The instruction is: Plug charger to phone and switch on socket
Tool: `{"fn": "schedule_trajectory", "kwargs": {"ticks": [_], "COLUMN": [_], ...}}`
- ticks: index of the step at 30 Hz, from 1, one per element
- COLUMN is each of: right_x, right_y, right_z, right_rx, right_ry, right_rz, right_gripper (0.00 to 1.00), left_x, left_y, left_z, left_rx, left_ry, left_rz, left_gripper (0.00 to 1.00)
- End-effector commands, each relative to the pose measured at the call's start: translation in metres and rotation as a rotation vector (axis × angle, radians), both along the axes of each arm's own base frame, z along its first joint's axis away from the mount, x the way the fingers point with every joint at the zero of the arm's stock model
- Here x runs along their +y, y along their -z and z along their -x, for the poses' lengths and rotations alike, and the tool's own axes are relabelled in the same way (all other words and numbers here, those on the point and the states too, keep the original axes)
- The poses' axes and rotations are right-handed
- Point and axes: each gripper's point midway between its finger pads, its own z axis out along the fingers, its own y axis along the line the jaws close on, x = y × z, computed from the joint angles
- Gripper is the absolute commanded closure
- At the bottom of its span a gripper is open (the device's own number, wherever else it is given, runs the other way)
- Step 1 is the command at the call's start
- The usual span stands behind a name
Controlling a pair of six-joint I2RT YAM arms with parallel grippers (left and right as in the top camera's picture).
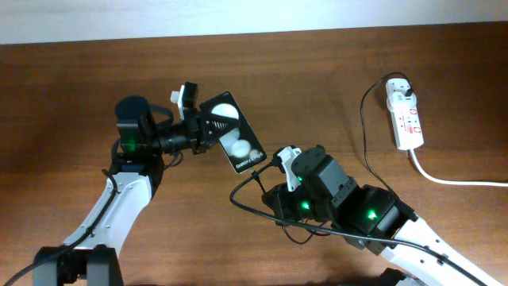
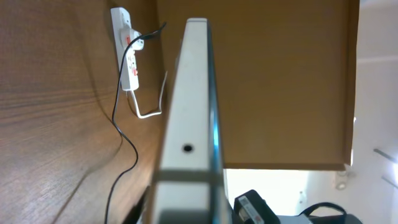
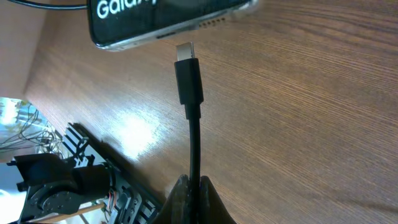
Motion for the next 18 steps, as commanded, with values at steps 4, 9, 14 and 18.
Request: {"fn": "schedule_trajectory", "kwargs": {"ticks": [4,9,14,18], "right_x": [-0.0012,-0.0026,-0.0042,-0.0031], "right_y": [-0.0019,-0.0080,-0.0076,-0.0093], "right_z": [0.0053,0.0059,0.0035,0.0017], "right_rx": [-0.003,-0.021,-0.030,-0.039], "right_ry": [-0.019,-0.016,-0.005,-0.003], "right_rz": [0.001,-0.012,-0.003,-0.009], "right_gripper": [0.96,0.96,0.96,0.96], "left_x": [-0.0011,-0.0010,-0.0013,-0.0017], "left_y": [-0.0096,-0.0092,-0.0091,-0.0075], "left_z": [0.0026,0.0016,0.0031,0.0059], "left_rx": [-0.149,-0.148,-0.144,-0.125], "left_ry": [0.034,0.027,0.035,0.049], "left_rz": [-0.018,-0.020,-0.018,-0.015], "left_gripper": [1.00,1.00,1.00,1.00]}}
